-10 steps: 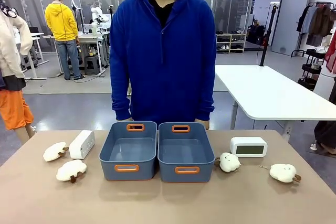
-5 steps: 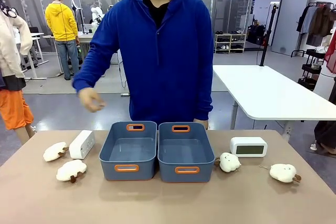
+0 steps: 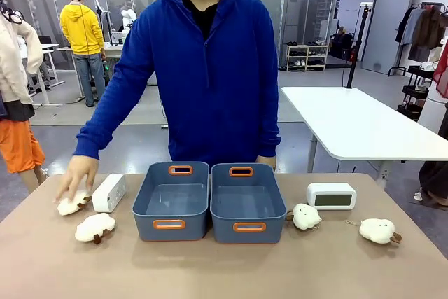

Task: Sort the digital clocks into the basket.
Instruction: Pick up the Digital clock from the table and place it into the empty Plastic storage basket.

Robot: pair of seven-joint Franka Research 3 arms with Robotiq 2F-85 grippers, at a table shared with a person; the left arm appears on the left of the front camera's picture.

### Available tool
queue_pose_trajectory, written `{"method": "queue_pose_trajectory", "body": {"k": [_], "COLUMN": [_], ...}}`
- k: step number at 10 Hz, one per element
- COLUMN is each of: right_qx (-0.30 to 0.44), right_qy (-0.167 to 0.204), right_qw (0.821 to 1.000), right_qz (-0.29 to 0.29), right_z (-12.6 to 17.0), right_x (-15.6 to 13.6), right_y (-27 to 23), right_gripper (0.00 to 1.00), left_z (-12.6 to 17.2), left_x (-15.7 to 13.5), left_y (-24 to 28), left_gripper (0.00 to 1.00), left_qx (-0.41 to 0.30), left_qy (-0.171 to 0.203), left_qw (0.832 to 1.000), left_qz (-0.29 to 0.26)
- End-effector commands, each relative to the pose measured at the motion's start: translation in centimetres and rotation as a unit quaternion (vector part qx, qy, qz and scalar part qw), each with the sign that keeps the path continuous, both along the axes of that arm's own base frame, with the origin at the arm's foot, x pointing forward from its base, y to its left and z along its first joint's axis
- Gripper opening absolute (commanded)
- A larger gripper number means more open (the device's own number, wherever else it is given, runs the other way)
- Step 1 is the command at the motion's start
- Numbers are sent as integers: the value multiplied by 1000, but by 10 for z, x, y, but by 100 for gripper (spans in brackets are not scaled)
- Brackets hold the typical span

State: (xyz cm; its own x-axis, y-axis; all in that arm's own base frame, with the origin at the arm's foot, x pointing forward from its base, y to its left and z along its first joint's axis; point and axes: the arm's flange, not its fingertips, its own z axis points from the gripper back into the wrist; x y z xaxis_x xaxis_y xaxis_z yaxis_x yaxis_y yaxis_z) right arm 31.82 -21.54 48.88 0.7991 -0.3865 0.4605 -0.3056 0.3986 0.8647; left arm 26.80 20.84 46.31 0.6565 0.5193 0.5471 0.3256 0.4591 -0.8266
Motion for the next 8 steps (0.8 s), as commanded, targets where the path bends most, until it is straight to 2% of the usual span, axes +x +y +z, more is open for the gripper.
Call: {"method": "queue_pose_trajectory", "body": {"k": [1, 8], "right_qx": [-6, -6], "right_qy": [-1, -1], "right_qw": [1000, 1000], "right_qz": [5, 5], "right_z": [1, 1], "right_x": [-2, -2], "right_y": [0, 0], "right_gripper": [100, 100], "left_z": [2, 2], "left_x": [0, 0], "left_y": [1, 1], "left_gripper": [100, 100], "left_qx": [-4, -4], "left_qy": [-10, -10], "left_qw": [1000, 1000], "left_qz": [-2, -2]}}
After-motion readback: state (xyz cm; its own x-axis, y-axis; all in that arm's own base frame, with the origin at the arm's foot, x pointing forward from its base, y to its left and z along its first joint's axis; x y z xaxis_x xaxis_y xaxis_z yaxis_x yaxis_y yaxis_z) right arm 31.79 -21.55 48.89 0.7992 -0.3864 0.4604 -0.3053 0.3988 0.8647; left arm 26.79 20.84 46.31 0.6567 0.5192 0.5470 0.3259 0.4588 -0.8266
